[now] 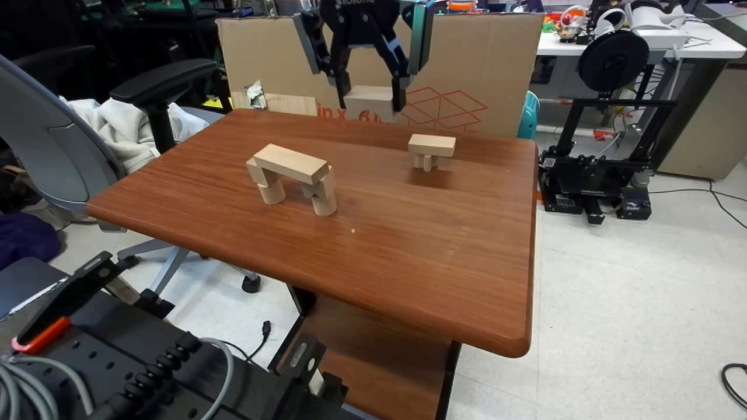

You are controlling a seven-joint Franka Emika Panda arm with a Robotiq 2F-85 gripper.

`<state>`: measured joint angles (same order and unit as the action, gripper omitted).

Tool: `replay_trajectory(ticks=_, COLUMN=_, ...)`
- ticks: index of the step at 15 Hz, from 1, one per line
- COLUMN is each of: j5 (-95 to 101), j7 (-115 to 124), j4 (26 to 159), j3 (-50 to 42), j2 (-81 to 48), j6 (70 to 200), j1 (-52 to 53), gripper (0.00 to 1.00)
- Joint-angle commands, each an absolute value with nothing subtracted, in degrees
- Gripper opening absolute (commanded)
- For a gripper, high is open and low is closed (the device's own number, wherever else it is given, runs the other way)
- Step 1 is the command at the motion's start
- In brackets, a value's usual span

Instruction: Remove the object from the smaller toy tower and put it on top of the larger toy tower

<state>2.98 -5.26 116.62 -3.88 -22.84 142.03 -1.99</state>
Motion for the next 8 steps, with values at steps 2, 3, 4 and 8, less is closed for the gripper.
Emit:
replay_trajectory(ticks=2, j5=1.5, j7=-6.3, j4=126.9, j3=-1.9, j2=-13.0, j6=145.5, j1=-2.7, gripper=0.44)
replay_trajectory(ticks=3, j5=0.3, j7=-6.9, j4=127.6, j3=-1.4, j2=-12.2, j6=144.6, j1=-3.0, gripper=0.44)
replay_trajectory(ticks=4, j5=-0.8, j7=-7.6, j4=128.2, j3=-1.0, j2=-11.4, j6=143.6, j1=-3.2, gripper=0.44)
replay_trajectory(ticks=8, j5=-4.6, j7=-9.7, j4=130.7, j3=-0.4, j2=-9.5, j6=142.7, j1=-3.3, gripper=0.44)
